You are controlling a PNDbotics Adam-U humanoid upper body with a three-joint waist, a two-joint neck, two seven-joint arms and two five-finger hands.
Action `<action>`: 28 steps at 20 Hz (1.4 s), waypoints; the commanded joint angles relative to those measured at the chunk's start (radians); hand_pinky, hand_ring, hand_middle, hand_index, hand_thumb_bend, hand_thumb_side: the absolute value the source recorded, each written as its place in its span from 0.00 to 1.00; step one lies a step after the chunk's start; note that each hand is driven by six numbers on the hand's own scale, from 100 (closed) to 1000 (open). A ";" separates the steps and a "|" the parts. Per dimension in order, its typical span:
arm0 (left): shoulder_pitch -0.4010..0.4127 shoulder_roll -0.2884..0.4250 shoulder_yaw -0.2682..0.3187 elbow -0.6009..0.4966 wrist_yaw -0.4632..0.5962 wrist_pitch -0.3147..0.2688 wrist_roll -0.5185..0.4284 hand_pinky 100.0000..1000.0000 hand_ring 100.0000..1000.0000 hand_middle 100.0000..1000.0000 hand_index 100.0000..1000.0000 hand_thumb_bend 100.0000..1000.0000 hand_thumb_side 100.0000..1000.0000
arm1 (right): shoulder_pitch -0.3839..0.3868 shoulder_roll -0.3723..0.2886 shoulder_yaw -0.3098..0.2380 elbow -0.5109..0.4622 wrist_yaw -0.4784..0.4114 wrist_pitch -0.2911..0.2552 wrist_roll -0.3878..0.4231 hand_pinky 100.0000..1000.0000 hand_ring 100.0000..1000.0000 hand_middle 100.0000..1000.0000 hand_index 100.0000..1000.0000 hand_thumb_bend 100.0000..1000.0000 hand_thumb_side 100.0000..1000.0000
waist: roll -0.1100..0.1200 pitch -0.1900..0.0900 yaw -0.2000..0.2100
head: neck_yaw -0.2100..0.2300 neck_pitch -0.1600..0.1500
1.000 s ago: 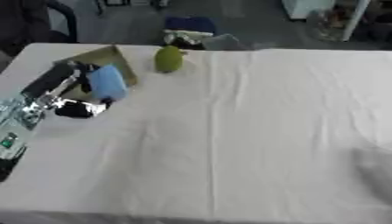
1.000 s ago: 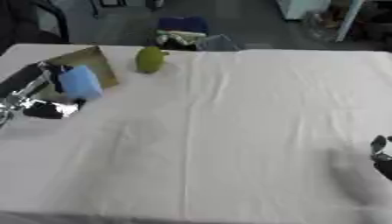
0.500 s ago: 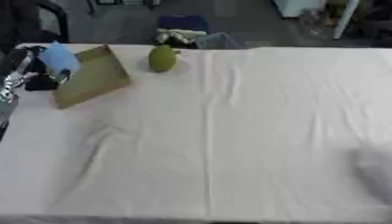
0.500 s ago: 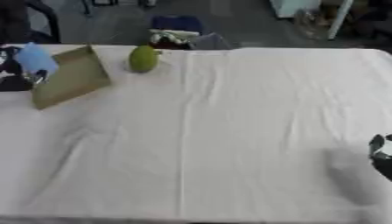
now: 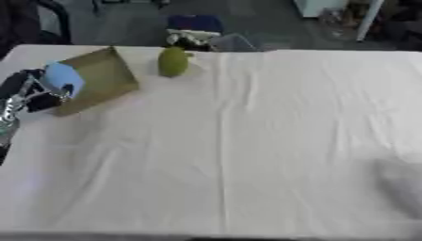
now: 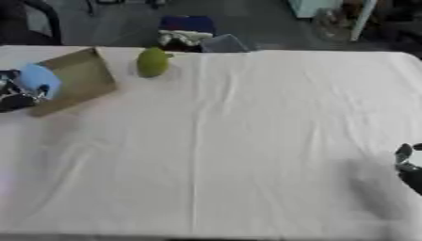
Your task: Pick up objects on the table and place them in the box.
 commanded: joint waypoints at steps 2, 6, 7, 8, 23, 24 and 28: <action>0.000 0.059 0.016 -0.066 -0.028 -0.014 0.015 0.79 0.79 0.86 0.91 0.55 0.88 | -0.017 -0.018 -0.003 -0.014 -0.004 -0.002 0.003 0.72 1.00 0.56 0.88 0.00 0.25 | 0.002 -0.009 0.001 | 0.003 0.005; -0.004 0.089 0.030 -0.149 -0.039 -0.002 0.021 0.80 0.79 0.86 0.91 0.53 0.84 | -0.016 -0.020 -0.003 -0.014 -0.005 -0.003 0.004 0.72 1.00 0.56 0.88 0.00 0.25 | 0.004 -0.008 0.000 | 0.002 0.005; -0.014 0.095 0.032 -0.168 -0.034 -0.001 0.021 0.79 0.77 0.83 0.90 0.47 0.82 | -0.016 -0.020 -0.002 -0.014 -0.006 -0.004 0.004 0.72 1.00 0.56 0.88 0.00 0.25 | 0.005 -0.008 -0.002 | 0.002 0.005; -0.031 0.100 0.032 -0.185 -0.029 -0.002 0.021 0.78 0.76 0.81 0.89 0.45 0.80 | -0.017 -0.020 -0.001 -0.015 -0.006 -0.004 0.005 0.72 1.00 0.56 0.88 0.00 0.25 | 0.005 -0.006 -0.005 | 0.002 0.005; -0.369 -0.031 0.011 0.020 -0.174 0.016 0.030 0.78 0.75 0.80 0.88 0.44 0.83 | -0.108 0.041 0.025 -0.039 -0.008 -0.019 0.030 0.72 1.00 0.56 0.88 0.00 0.25 | 0.004 0.080 -0.148 | 0.061 -0.054; -0.373 -0.033 0.012 0.030 -0.184 0.013 0.037 0.78 0.75 0.80 0.88 0.44 0.83 | -0.109 0.042 0.025 -0.039 -0.007 -0.019 0.031 0.72 1.00 0.56 0.88 0.00 0.25 | 0.004 0.082 -0.150 | 0.062 -0.055; -0.379 -0.036 0.015 0.048 -0.199 0.005 0.050 0.78 0.75 0.80 0.88 0.44 0.83 | -0.111 0.042 0.025 -0.040 -0.007 -0.019 0.031 0.72 1.00 0.56 0.88 0.00 0.25 | 0.004 0.083 -0.151 | 0.063 -0.056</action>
